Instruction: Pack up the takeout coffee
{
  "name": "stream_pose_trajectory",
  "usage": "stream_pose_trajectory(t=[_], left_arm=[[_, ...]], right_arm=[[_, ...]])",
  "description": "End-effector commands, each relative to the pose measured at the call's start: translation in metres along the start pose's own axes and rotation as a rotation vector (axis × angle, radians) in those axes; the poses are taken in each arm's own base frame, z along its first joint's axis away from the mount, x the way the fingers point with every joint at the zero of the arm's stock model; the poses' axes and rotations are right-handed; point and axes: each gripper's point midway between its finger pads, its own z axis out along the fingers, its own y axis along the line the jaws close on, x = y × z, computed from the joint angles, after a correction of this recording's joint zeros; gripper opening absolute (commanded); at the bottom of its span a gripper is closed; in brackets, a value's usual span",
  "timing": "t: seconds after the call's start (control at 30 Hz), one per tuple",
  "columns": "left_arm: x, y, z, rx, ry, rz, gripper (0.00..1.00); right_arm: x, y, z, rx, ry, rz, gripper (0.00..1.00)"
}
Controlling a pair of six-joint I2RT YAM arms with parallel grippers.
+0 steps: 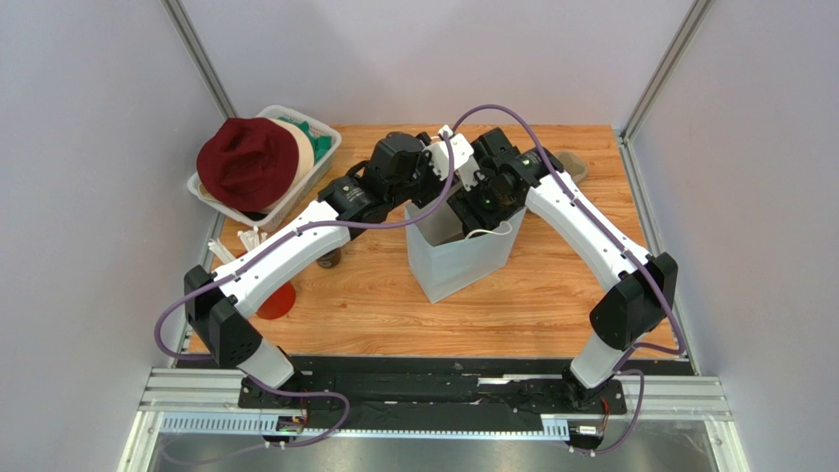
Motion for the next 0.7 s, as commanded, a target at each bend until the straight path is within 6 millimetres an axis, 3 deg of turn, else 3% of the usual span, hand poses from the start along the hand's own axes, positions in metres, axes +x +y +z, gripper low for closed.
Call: stream_pose_trajectory(t=[0.0,0.33,0.67], left_arm=[[0.001,0.007,0.01,-0.054,-0.005,-0.027,0.66],[0.014,0.012,0.025,-0.106,0.045,-0.057,0.64],[0.017,0.022,0.023,-0.153,0.057,-0.113,0.64]], right_arm=[[-0.01,0.001,-0.017,0.008,-0.081,-0.022,0.21],[-0.008,0.002,-0.019,0.004,-0.081,-0.027,0.21],[0.002,0.003,-0.005,-0.009,-0.033,-0.03,0.21]])
